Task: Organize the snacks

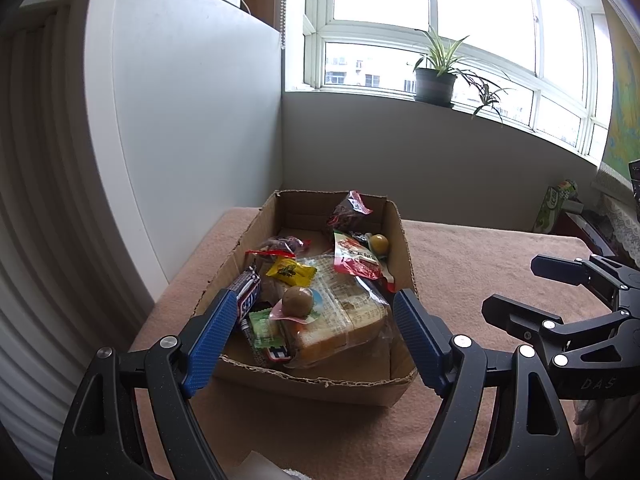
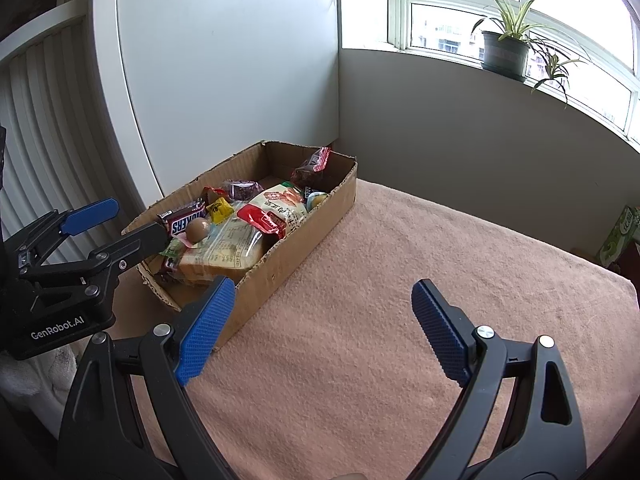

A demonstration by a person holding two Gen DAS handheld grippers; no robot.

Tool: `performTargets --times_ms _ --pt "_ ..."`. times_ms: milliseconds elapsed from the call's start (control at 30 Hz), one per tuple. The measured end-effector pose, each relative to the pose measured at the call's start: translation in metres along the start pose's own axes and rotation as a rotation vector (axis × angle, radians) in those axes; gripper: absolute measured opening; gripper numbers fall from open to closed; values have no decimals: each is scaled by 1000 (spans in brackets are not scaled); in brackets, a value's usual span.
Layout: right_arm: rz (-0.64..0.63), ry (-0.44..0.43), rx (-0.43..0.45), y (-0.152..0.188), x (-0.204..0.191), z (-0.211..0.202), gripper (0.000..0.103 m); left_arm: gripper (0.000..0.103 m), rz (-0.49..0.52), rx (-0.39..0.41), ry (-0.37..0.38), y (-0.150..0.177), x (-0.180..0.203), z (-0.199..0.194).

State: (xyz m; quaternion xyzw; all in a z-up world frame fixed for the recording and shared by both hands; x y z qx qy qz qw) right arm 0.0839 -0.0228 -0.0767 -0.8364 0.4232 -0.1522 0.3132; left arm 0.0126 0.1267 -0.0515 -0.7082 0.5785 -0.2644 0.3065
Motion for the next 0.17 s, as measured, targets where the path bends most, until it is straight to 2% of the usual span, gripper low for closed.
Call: performTargets --times_ms 167 --pt "3 5 1 0 1 0 92 81 8 7 -2 0 0 -1"
Point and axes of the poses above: each gripper's, at about its wrist camera, not at the fingertips, and z roughly the way its jaws point, x to its right, y to its underside, the point moved 6 cm from there along z, roughly the way its jaws point, and after that the axes turned 10 degrees about -x, right-handed, at the moved point
